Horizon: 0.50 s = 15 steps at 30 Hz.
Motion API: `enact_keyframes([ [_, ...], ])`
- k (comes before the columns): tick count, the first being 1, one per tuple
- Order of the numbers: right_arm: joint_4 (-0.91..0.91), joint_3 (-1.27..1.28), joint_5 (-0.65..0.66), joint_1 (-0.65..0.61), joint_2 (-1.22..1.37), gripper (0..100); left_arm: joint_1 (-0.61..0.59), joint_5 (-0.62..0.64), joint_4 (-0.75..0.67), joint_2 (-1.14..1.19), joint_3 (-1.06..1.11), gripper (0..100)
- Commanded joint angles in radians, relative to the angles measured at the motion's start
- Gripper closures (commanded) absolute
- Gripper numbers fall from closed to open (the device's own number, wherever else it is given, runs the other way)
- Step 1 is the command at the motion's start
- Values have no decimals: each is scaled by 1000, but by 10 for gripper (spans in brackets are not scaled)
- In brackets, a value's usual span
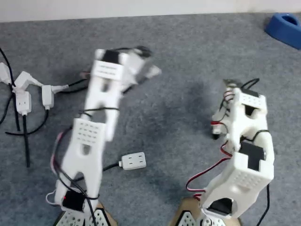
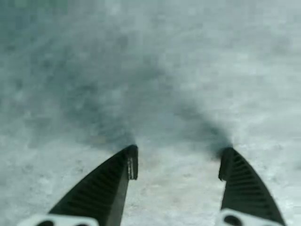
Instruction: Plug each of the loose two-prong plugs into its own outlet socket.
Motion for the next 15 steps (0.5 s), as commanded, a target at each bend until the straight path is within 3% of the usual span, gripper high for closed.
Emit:
enact_keyframes([
  [1, 65, -73, 18, 147, -27, 710, 219, 34, 21, -97, -4, 995],
  [5, 88, -68, 86, 228, -27, 710, 371, 100, 21, -191, 76, 995],
  [9, 88, -76, 89, 288, -27, 710, 509, 144, 21, -329, 308, 995],
  [15, 99, -65, 87, 288, -25, 710, 624, 173, 18, -556, 607, 995],
])
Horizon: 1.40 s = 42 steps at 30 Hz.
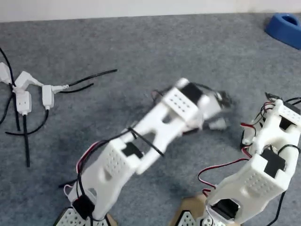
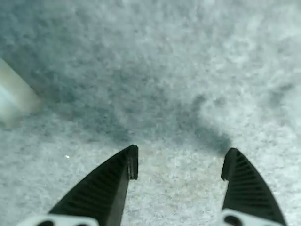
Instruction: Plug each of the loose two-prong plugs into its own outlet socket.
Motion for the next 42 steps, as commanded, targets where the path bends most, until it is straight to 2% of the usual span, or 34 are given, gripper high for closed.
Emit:
enact_keyframes([
  [1, 15, -38, 9, 10, -27, 710, 67, 14, 8, -222, 176, 992],
  [4, 51, -39, 3, -16, -28, 710, 67, 11, 8, -274, 228, 961],
  [10, 122, -48, -6, -128, -30, 710, -1, -29, 8, -277, 243, 743],
  [14, 120, -50, -12, -147, -31, 710, -70, -66, 8, -277, 272, 771],
  [19, 130, -84, 129, -168, -108, 710, -326, -68, 5, -285, 262, 819],
  [22, 150, -137, 252, -237, -206, 710, -484, -61, 5, -283, 205, 823],
  [27, 246, -196, 453, -437, -340, 710, -708, -61, 12, -282, 81, 823],
  [30, 266, -147, 568, -581, -343, 710, -814, -75, 12, -275, 81, 821],
  [33, 274, -104, 641, -679, -351, 723, -897, -192, 6, -275, 142, 823],
  [36, 317, -33, 686, -748, -351, 795, -975, -273, 2, -275, 189, 823],
  [38, 329, 4, 649, -748, -352, 858, -1029, -315, -43, -275, 211, 823],
  [39, 354, 8, 591, -736, -363, 884, -1052, -330, -69, -275, 222, 823],
  [41, 406, 16, 371, -702, -406, 913, -1084, -347, -121, -275, 248, 821],
  [42, 427, 18, 204, -685, -432, 916, -1090, -348, -141, -275, 263, 821],
])
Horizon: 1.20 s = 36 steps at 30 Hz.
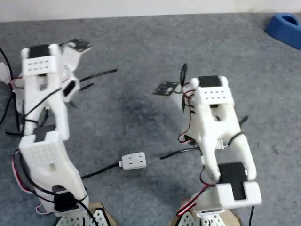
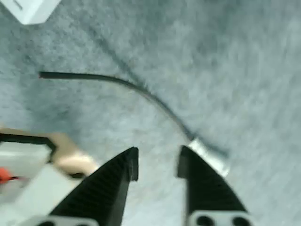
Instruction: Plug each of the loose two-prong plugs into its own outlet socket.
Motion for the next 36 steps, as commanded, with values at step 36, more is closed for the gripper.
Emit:
enact_keyframes([
  [36, -440, 550, 953, 199, -260, 878, -74, -35, -126, -58, 162, 822],
])
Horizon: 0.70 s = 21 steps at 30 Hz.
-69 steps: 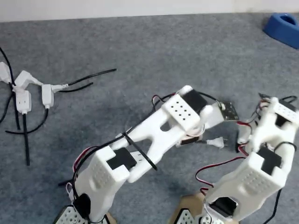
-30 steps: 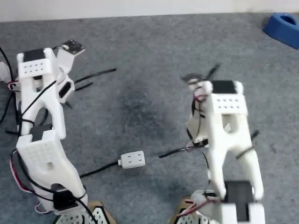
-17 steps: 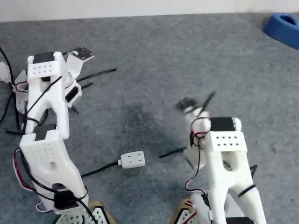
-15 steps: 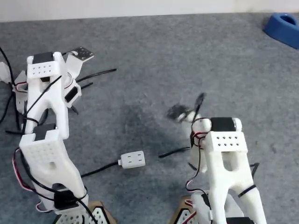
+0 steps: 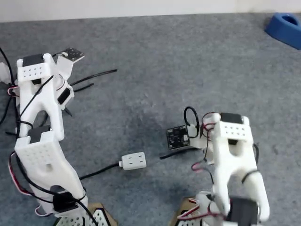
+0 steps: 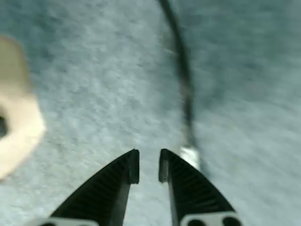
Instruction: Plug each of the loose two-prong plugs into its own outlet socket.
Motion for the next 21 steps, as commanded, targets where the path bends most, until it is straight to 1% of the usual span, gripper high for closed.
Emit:
enact_keyframes([
  [1, -22, -30, 18, 8, 47, 875, -10, -6, -5, -58, -2, 822],
  [4, -59, -31, 20, 15, 84, 875, -10, -6, -3, -58, -2, 822],
  [8, -174, -36, 20, 79, 120, 875, -10, -6, 0, -58, -2, 822],
  [11, -165, -59, 23, 111, 122, 872, -16, -6, -3, -58, -2, 822],
  [21, -45, -168, 23, 119, 124, 872, -19, -8, -6, -56, -2, 821],
])
